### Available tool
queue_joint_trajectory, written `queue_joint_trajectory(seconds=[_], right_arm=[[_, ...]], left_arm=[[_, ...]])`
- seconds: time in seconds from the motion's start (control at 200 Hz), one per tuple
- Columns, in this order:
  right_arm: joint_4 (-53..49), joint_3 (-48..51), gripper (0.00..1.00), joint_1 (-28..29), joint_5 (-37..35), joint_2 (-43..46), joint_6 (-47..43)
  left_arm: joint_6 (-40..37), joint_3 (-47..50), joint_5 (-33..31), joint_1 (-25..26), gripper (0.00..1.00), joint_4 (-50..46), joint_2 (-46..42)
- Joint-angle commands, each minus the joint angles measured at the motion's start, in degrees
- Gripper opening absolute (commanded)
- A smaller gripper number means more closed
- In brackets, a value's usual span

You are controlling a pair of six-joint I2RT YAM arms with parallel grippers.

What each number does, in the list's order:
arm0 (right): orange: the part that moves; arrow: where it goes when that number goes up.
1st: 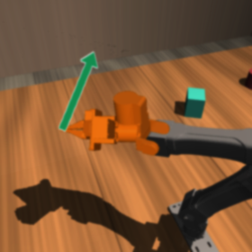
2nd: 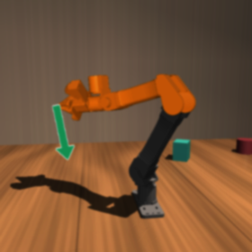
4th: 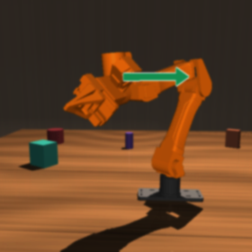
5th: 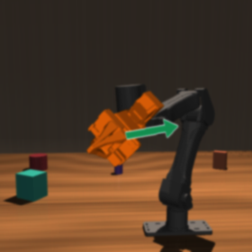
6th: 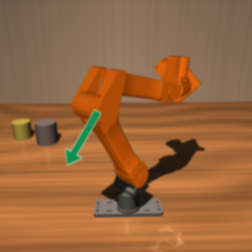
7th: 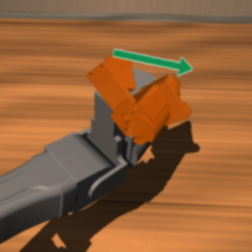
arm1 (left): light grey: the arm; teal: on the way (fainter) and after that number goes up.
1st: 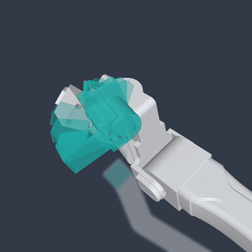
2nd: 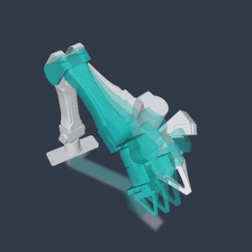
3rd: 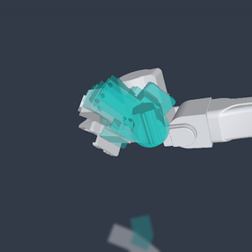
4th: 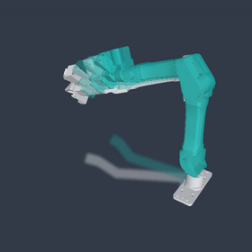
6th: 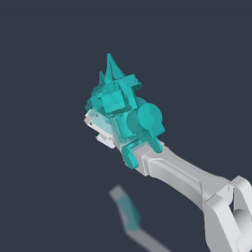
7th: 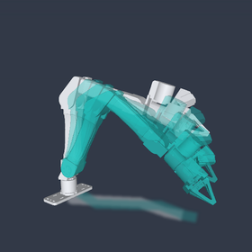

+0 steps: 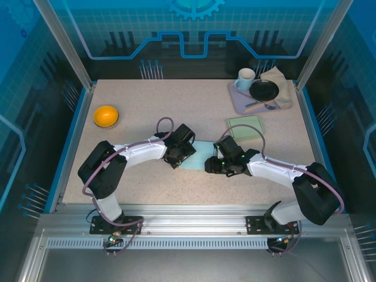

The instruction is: Fold the paper box

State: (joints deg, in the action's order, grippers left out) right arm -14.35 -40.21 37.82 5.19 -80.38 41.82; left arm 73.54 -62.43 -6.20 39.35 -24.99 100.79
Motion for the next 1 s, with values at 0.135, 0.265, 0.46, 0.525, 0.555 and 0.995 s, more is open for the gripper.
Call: queue_joint_trajectory(seconds=[0.135,0.265,0.46,0.525,0.555,0.995], right_arm=[[1.91,-0.07,0.43,0.32,-0.35,-0.95,-3.09],[4.24,1.27,0.42,0.32,-0.62,-1.61,-4.19],[6.79,3.24,0.40,0.38,-1.77,-2.26,-5.24],[6.62,3.46,0.40,0.48,-3.05,-2.24,-5.96],[6.45,3.53,0.40,0.61,-3.57,-2.24,-6.43],[11.66,8.62,0.39,1.78,-10.12,-2.39,-12.61]], left_arm=[[0.14,1.26,-0.57,-0.25,0.73,-3.56,3.65],[0.13,1.53,-0.66,-0.30,0.73,-3.40,3.85],[0.12,1.80,-0.57,-0.25,0.73,-3.13,4.41],[0.06,1.85,-0.66,-0.33,0.73,-3.26,4.50],[-0.05,1.80,-0.75,-0.28,0.73,-3.22,4.61],[0.10,2.36,-0.77,-0.40,0.73,-3.13,5.68]])
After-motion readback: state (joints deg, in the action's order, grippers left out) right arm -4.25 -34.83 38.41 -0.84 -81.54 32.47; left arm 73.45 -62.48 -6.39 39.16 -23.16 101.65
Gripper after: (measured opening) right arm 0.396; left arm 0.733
